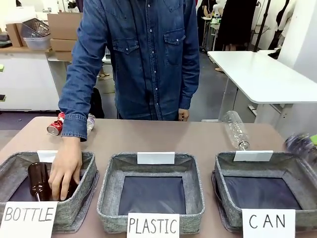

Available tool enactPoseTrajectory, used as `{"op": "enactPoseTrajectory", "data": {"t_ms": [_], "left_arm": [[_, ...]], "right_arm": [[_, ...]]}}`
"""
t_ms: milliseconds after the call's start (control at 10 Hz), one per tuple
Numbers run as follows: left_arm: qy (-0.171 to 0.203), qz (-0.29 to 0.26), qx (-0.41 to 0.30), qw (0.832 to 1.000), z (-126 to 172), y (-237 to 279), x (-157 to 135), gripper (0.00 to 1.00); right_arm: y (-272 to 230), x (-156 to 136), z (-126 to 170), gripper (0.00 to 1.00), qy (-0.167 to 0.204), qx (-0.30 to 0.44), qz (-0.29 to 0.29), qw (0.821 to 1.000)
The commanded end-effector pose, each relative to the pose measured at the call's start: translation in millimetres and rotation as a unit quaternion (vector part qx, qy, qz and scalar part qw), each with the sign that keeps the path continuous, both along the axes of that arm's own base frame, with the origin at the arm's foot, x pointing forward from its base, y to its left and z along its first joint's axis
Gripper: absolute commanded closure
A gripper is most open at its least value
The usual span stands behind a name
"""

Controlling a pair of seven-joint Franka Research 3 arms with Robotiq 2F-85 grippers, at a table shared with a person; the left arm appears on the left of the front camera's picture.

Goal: Sort the can waste into the basket.
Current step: Pick up the can waste from the table and place it in the right Fabric basket.

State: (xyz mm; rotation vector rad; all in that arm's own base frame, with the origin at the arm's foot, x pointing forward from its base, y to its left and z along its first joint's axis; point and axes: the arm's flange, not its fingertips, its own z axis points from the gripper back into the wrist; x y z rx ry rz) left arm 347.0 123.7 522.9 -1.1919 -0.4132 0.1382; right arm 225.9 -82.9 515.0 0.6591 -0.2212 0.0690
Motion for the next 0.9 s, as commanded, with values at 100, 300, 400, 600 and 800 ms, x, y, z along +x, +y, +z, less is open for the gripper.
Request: {"op": "enactPoseTrajectory", "data": {"t_ms": [100,300,400,600,800], "left_arm": [[-0.014,-0.003,-0.009,1.000,1.6,-0.2,0.4,0.00],[-0.014,-0.003,-0.009,1.000,1.6,-0.2,0.4,0.00],[-0.014,-0.003,-0.009,1.000,1.6,-0.2,0.4,0.00],[-0.014,-0.003,-0.009,1.000,1.6,-0.2,0.4,0.00],[-0.014,-0.003,-0.009,1.000,1.6,-0.2,0.4,0.00]], "right_arm": [[25.0,-23.4,-56.2,0.00,-0.012,0.006,0.010,1.000],[24.7,-23.0,-56.4,0.00,-0.012,0.011,0.009,1.000],[24.4,-22.9,-56.7,0.00,-0.011,0.012,0.009,1.000],[23.8,-23.0,-58.3,0.00,-0.007,0.021,0.006,1.000],[23.6,-20.7,-56.9,0.00,0.007,0.061,0.021,0.998]]}}
